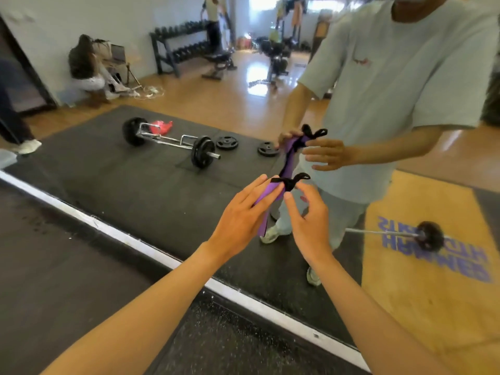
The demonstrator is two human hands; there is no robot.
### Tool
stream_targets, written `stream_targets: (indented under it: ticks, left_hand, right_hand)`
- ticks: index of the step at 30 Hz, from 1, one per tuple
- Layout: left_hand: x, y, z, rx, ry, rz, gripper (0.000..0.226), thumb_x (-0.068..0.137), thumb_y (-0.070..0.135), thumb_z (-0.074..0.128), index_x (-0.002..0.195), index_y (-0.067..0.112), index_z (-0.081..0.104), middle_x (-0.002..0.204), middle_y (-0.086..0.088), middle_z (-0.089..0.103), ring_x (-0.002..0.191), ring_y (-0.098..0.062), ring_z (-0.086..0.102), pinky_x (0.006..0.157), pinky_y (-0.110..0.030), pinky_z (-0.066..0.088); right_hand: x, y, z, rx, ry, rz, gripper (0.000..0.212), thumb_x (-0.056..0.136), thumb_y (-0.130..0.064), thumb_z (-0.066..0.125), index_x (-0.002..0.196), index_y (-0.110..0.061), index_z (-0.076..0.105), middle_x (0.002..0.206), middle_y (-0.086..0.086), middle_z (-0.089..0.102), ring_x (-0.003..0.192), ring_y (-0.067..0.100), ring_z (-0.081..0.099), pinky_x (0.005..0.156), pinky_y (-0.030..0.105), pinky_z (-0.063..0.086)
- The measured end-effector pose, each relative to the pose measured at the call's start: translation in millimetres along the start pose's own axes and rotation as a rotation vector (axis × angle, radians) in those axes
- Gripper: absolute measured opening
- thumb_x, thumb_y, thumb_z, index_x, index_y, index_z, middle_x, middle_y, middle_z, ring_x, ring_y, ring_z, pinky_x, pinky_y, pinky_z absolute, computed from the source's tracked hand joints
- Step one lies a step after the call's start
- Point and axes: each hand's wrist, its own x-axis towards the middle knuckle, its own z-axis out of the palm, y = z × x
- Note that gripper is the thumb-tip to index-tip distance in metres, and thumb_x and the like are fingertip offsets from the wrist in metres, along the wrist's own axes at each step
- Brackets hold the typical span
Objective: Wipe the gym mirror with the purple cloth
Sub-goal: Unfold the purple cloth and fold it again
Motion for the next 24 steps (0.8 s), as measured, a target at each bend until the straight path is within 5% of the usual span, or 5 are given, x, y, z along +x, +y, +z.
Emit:
stream_targets:
  ticks: [5,11,19,22,24]
  left_hand:
    - [-44.9,13.0,-4.3,-0.306,-0.117,-0.206,0.059,0.107,0.004,0.054,0.163,0.015,0.037,0.166,-0.002,0.035,0.155,-0.019,0.034,0.127,-0.032,0.031]
    - [-86.6,17.5,-21.4,-0.659,-0.117,-0.510,0.059,0.098,0.014,0.073,0.151,0.023,0.049,0.147,0.007,0.055,0.133,-0.003,0.054,0.111,-0.021,0.045]
    - [-130.2,-12.3,-53.4,-0.785,-0.040,-0.634,0.025,0.104,0.019,0.065,0.125,0.014,0.077,0.137,0.008,0.068,0.126,-0.007,0.064,0.106,-0.036,0.055]
    - [-139.6,-21.9,-59.9,-0.872,-0.067,-0.795,0.019,0.106,0.015,0.062,0.117,0.013,0.076,0.114,0.008,0.074,0.106,-0.003,0.069,0.094,-0.032,0.057]
    - [-143.1,-30.5,-65.0,-0.916,-0.025,-0.917,0.018,0.109,0.017,0.055,0.113,0.014,0.072,0.101,0.006,0.072,0.097,-0.007,0.068,0.087,-0.030,0.056]
  right_hand:
    - [-39.1,-0.7,27.1,0.053,0.071,0.183,0.014,0.099,-0.029,0.069,0.103,-0.016,0.075,0.094,-0.005,0.075,0.093,0.011,0.070,0.088,0.037,0.058]
    - [-77.5,-24.5,75.5,0.210,0.153,0.373,0.017,0.096,-0.014,0.072,0.085,-0.002,0.073,0.073,0.000,0.070,0.067,0.002,0.065,0.062,0.015,0.051]
    - [-116.1,-43.4,96.6,0.118,0.190,0.441,0.028,0.099,-0.021,0.070,0.074,-0.011,0.063,0.067,-0.008,0.065,0.067,0.003,0.060,0.068,0.014,0.045]
    - [-125.0,-50.1,104.8,0.077,0.193,0.458,0.033,0.100,-0.019,0.068,0.072,-0.014,0.052,0.061,-0.013,0.049,0.061,0.000,0.046,0.063,0.016,0.039]
    - [-128.6,-49.0,106.5,0.062,0.238,0.484,0.031,0.103,-0.022,0.064,0.077,-0.010,0.052,0.066,-0.005,0.055,0.068,0.006,0.053,0.071,0.026,0.047]
